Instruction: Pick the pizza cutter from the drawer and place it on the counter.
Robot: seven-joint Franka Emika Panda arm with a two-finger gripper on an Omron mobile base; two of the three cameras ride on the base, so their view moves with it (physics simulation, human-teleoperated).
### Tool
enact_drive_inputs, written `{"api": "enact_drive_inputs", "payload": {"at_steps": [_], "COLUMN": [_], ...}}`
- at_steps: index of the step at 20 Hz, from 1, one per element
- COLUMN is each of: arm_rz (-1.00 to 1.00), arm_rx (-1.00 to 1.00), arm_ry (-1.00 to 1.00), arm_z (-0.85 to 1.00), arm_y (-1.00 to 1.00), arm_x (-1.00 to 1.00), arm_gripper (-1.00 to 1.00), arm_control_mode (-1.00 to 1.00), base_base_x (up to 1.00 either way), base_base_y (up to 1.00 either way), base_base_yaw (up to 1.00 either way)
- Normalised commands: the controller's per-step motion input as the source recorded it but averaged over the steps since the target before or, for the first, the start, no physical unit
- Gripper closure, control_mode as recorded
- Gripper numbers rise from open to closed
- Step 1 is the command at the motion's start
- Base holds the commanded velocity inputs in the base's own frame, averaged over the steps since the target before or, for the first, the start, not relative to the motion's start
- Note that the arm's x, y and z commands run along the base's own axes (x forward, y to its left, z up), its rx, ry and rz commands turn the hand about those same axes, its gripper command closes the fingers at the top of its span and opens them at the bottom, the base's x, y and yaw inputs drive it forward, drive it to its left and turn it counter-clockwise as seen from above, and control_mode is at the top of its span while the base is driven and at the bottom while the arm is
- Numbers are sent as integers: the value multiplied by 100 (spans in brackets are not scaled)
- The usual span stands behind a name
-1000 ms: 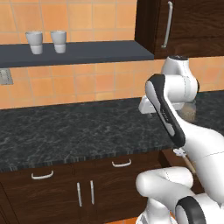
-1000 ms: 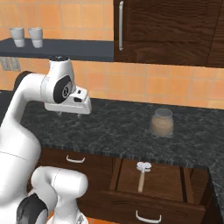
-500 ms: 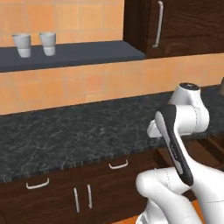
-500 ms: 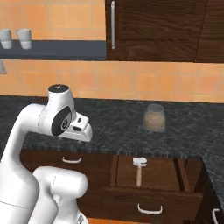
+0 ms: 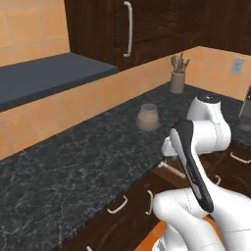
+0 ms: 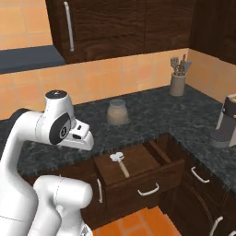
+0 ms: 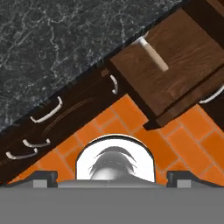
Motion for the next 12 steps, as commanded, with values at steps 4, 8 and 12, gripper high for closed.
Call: {"api": "enact_drive_inputs", "payload": {"at_steps": [4,8,12], "arm_rz": [-17,-26,0], "arm_rx": [0,0,6], "arm_ry": [0,6,2], "arm_z": [-13,-25,-52], "arm_y": [25,14,-100], "arm_x": [0,58,59], "arm_gripper": [-100,-100,-100], "arm_control_mode": [-100,-100,-100], "base_base_x": [19,0,0], "base_base_y": [65,0,0], "base_base_yaw": [-54,0,0]}}
